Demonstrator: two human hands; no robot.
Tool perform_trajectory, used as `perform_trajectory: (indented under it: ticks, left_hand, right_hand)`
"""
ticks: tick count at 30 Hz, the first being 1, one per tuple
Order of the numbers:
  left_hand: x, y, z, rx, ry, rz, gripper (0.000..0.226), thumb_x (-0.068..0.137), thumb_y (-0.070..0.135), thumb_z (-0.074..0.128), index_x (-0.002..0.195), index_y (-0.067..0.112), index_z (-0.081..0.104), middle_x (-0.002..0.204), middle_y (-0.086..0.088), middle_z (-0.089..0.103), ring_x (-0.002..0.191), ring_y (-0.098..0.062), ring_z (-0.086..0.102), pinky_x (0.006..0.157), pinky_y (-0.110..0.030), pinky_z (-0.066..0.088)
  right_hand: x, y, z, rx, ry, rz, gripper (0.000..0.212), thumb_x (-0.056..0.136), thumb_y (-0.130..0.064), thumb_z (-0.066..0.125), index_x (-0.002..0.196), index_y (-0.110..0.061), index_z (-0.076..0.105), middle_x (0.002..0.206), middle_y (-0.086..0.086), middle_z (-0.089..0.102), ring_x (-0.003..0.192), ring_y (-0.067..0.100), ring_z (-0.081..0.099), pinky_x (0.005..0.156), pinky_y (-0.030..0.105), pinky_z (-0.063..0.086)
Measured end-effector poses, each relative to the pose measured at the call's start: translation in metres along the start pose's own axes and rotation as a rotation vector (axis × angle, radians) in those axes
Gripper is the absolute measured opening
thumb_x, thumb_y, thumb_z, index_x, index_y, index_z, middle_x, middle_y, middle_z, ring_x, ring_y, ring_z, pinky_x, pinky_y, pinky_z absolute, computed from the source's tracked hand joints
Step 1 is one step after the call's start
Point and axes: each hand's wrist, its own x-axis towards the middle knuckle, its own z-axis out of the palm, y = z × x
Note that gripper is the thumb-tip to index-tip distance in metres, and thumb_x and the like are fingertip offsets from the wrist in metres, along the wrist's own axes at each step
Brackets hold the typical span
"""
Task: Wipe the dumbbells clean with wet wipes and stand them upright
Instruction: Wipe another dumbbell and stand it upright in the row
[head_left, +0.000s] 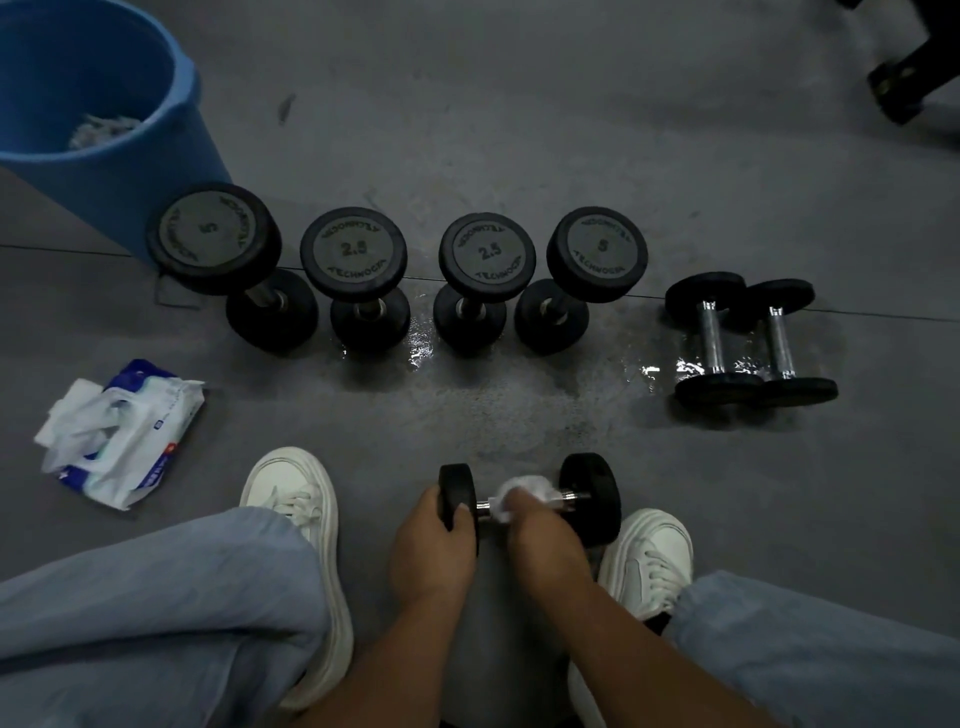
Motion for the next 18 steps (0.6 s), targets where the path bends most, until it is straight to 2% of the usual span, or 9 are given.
perform_trajectory:
  ticks: [2, 4, 5, 7, 9, 11, 12, 15, 18]
  left_hand:
    - [0.004, 0.003, -0.001, -0.043, -0.023, 0.008, 0.043, 0.088, 0.023, 0.065, 0.13, 0.031, 0.057, 0.117, 0.0, 0.07, 0.107, -0.023, 0.065, 0.093, -0.036, 0.052]
    - [0.009, 0.007, 0.002, -0.093, -0.056, 0.006, 0.065, 0.084, 0.014, 0.067, 0.142, 0.036, 0.047, 0.124, 0.002, 0.067, 0.112, -0.021, 0.064, 0.097, -0.032, 0.049]
    - [0.011, 0.009, 0.004, -0.126, -0.075, 0.01, 0.073, 0.083, 0.009, 0.066, 0.147, 0.036, 0.041, 0.128, 0.002, 0.065, 0.115, -0.02, 0.062, 0.099, -0.028, 0.047]
    - [0.017, 0.016, 0.007, -0.166, -0.109, 0.024, 0.083, 0.082, 0.003, 0.065, 0.153, 0.033, 0.032, 0.136, 0.0, 0.06, 0.122, -0.019, 0.058, 0.101, -0.024, 0.042]
    - [0.029, 0.02, 0.009, -0.161, -0.115, 0.017, 0.085, 0.083, 0.003, 0.066, 0.154, 0.03, 0.029, 0.138, -0.002, 0.058, 0.123, -0.021, 0.056, 0.103, -0.026, 0.042]
    - [0.04, 0.023, 0.008, -0.162, -0.097, 0.004, 0.08, 0.084, 0.005, 0.068, 0.152, 0.029, 0.034, 0.135, -0.004, 0.06, 0.12, -0.021, 0.058, 0.101, -0.028, 0.044]
    - [0.045, 0.024, 0.008, -0.178, -0.079, 0.008, 0.076, 0.085, 0.006, 0.069, 0.15, 0.028, 0.037, 0.133, -0.003, 0.062, 0.118, -0.019, 0.059, 0.099, -0.026, 0.044]
    - [0.059, 0.032, 0.01, -0.28, 0.009, 0.003, 0.065, 0.086, 0.008, 0.071, 0.145, 0.02, 0.046, 0.134, 0.0, 0.061, 0.118, -0.013, 0.058, 0.097, -0.02, 0.039]
    - [0.08, 0.044, 0.014, -0.456, 0.074, -0.049, 0.057, 0.086, 0.009, 0.072, 0.139, 0.013, 0.05, 0.135, -0.004, 0.061, 0.116, -0.011, 0.058, 0.107, -0.029, 0.042]
  right_hand:
    - [0.001, -0.011, 0.0, 0.044, -0.009, -0.112, 0.045, 0.084, -0.041, 0.063, 0.126, -0.027, 0.058, 0.105, 0.004, 0.07, 0.099, 0.02, 0.068, 0.092, 0.037, 0.05]
    - [0.012, -0.008, -0.012, -0.014, 0.05, -0.063, 0.034, 0.084, -0.041, 0.061, 0.107, -0.018, 0.068, 0.098, 0.0, 0.069, 0.095, 0.021, 0.066, 0.084, 0.032, 0.047]
    - [0.017, -0.002, -0.016, 0.019, 0.095, 0.05, 0.035, 0.079, -0.046, 0.063, 0.098, -0.018, 0.071, 0.094, -0.001, 0.069, 0.091, 0.019, 0.065, 0.081, 0.032, 0.045]
    - [0.027, -0.001, -0.016, 0.042, 0.164, 0.035, 0.034, 0.067, -0.049, 0.068, 0.087, -0.022, 0.074, 0.096, 0.001, 0.069, 0.089, 0.014, 0.064, 0.084, 0.031, 0.044]
    - [0.044, -0.009, -0.01, -0.009, 0.219, -0.149, 0.033, 0.077, -0.034, 0.068, 0.11, -0.027, 0.069, 0.106, 0.006, 0.062, 0.093, 0.013, 0.059, 0.094, 0.026, 0.041]
    - [0.044, -0.021, -0.011, -0.136, 0.035, -0.311, 0.032, 0.093, -0.021, 0.049, 0.124, -0.027, 0.053, 0.106, 0.006, 0.06, 0.092, 0.017, 0.055, 0.083, 0.016, 0.04]
    - [0.051, -0.016, -0.016, -0.055, 0.134, -0.206, 0.027, 0.096, -0.02, 0.042, 0.121, -0.025, 0.05, 0.101, 0.003, 0.059, 0.087, 0.018, 0.055, 0.074, 0.015, 0.04]
    - [0.057, -0.01, -0.025, -0.117, 0.294, -0.04, 0.022, 0.096, -0.019, 0.039, 0.114, -0.02, 0.052, 0.098, -0.01, 0.047, 0.076, -0.001, 0.046, 0.076, 0.001, 0.03]
    - [0.058, -0.023, -0.011, -0.211, 0.095, -0.3, 0.032, 0.095, -0.013, 0.041, 0.112, -0.037, 0.052, 0.111, -0.02, 0.031, 0.087, -0.006, 0.037, 0.076, 0.01, 0.035]
